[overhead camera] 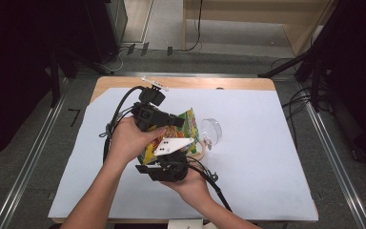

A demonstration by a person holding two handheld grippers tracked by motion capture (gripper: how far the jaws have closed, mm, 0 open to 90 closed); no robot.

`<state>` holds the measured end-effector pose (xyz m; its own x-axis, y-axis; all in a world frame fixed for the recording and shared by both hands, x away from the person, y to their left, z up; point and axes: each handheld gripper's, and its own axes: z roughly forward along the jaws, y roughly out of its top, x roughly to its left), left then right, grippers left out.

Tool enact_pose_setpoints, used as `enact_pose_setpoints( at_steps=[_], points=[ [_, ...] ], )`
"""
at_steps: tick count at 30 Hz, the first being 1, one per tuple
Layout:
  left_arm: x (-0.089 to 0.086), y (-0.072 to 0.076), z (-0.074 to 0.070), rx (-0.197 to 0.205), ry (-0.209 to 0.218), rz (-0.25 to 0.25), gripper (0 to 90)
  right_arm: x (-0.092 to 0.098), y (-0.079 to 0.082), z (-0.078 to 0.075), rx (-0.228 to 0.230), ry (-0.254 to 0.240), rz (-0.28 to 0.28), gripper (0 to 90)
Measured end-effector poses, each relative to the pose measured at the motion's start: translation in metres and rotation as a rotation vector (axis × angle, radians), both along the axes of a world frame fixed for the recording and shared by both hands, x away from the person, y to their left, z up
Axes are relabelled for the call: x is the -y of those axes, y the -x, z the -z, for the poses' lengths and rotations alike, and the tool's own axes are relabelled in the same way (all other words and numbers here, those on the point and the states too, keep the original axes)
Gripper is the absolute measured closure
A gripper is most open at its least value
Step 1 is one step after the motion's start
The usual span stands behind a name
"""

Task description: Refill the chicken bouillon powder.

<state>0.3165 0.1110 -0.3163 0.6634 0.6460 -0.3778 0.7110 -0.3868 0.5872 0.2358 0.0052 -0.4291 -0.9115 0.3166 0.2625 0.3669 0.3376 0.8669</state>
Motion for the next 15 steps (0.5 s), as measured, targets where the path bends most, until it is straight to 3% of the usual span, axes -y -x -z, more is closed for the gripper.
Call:
enact_pose_setpoints(
  at_steps=[15],
  points=[
    [-0.0001,-0.0001,-0.0002,0.002,0.007,-0.001,81.2,0.0005,-0.0004,0.0,0.006,0.002,0.001,71.1]
  ],
)
